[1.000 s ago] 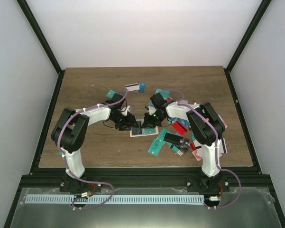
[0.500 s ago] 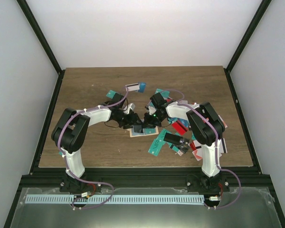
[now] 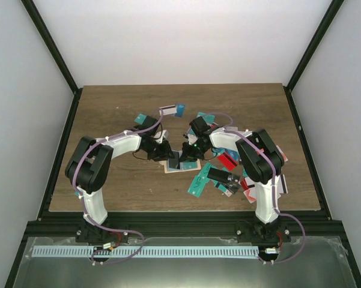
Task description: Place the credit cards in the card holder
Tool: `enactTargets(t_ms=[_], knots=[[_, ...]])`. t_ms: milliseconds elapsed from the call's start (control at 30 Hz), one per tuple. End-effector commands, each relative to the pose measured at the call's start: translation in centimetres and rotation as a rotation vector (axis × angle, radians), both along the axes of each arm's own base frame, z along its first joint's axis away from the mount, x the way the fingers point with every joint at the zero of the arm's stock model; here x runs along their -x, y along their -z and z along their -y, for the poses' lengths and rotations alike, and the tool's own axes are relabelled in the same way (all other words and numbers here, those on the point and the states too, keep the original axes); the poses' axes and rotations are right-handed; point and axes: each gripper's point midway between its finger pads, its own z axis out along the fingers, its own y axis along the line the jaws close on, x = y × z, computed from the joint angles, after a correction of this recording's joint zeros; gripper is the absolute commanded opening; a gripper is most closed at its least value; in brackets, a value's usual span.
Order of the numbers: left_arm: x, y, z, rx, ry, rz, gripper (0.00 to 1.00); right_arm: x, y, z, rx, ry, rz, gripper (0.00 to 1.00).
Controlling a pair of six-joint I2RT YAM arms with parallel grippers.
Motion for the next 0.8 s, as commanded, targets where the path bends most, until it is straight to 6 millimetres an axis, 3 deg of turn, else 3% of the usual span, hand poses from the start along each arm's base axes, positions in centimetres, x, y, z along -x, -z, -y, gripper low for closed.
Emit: enactTargets(t_ms=[0, 300, 533, 767], knots=[[-0.7, -1.2, -0.2, -0.038, -0.001, 0.039, 0.27, 0.9, 2.8, 1.3, 0.119, -0.010, -0.045, 0.01], [-1.0, -1.2, 0.6, -0.104, 0.004, 0.036, 0.12, 0.0, 1.4, 0.8, 0.113, -0.014, -0.025, 0.01], [-1.6, -1.5, 0.5, -0.221, 0.028, 0.067, 0.04, -1.1, -2.2, 0.5, 0.083, -0.005, 0.021, 0.02], [-2.1, -1.8, -0.9, -0.364, 0.085, 0.078, 0.04, -1.3, -5.5, 3.3, 0.088, 0.056, 0.066, 0.07]])
